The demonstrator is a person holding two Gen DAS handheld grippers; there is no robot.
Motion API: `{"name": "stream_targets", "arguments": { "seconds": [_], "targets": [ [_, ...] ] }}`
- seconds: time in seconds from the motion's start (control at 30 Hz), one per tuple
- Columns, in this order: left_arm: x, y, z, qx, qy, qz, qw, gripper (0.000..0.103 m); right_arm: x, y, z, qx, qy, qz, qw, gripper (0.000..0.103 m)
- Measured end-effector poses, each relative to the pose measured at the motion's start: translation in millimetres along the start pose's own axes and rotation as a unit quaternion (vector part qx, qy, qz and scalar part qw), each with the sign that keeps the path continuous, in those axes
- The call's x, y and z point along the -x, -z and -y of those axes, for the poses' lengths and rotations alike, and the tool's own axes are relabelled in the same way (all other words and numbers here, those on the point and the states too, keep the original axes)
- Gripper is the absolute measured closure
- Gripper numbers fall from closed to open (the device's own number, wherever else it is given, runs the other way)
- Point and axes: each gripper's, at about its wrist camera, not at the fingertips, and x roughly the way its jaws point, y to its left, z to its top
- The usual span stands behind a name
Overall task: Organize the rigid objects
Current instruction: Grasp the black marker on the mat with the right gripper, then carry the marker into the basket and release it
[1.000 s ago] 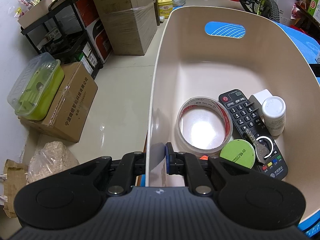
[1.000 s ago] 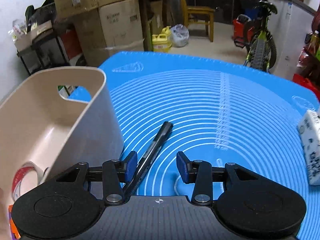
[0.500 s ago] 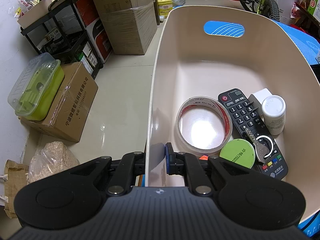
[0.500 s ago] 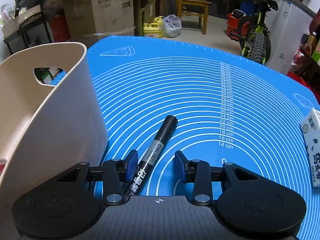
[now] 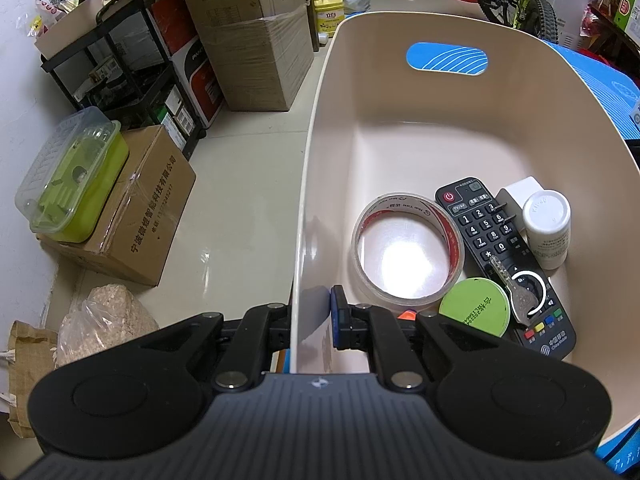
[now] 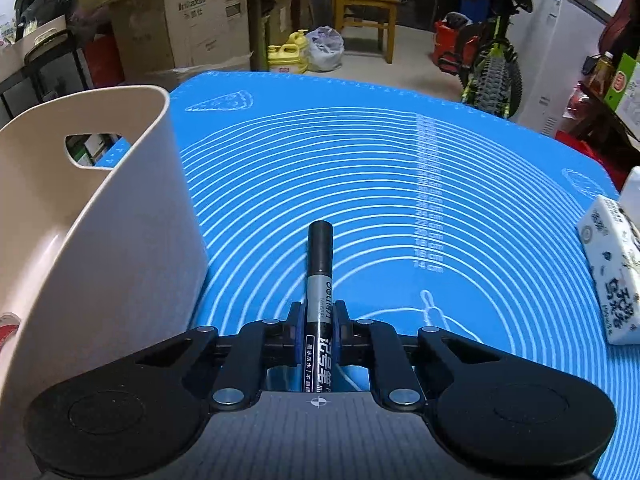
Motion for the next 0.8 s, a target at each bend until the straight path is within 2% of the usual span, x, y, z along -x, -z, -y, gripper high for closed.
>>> {"name": "stream_targets", "arguments": {
  "seconds": [0.13, 0.27, 0.4, 0.57, 0.67, 0.8],
  "targets": [
    [0.1, -0.2, 0.1, 0.000, 0.000, 0.000, 1.0000, 0.090, 13.4, 1.7, 6.7, -0.010, 0.002, 0.011, 1.000, 0.079],
    [0.0, -0.4, -0.7, 0.001, -0.001, 0.000, 1.0000, 0.090, 46.6, -0.7, 11.7, -0.015, -0.010, 0.038, 0.999, 0.079],
    [-0.1, -0.4, -1.3, 0.000, 0.000, 0.000, 1.0000, 0.090, 95.2, -6.7, 9.7, -0.018, -0.037, 0.083, 0.996, 0.079],
    [0.1, -1.0, -0.9, 0.001, -0.002, -0.001, 1.0000, 0.090, 152.7, -4.4, -16.4, 0.012, -0.087, 0.130, 0.988, 0.079],
    [0.2, -0.6, -0.8, 0.002, -0.004, 0.000, 1.0000, 0.090, 171.1, 3.4, -40.0, 0.036, -0.120, 0.133, 0.983, 0.079],
    [0.4, 0.2, -0.5, 0.002, -0.002, 0.002, 1.0000, 0.090, 173.1, 14.2, -70.6, 0.067, -0.144, 0.114, 0.981, 0.079]
  ]
}}
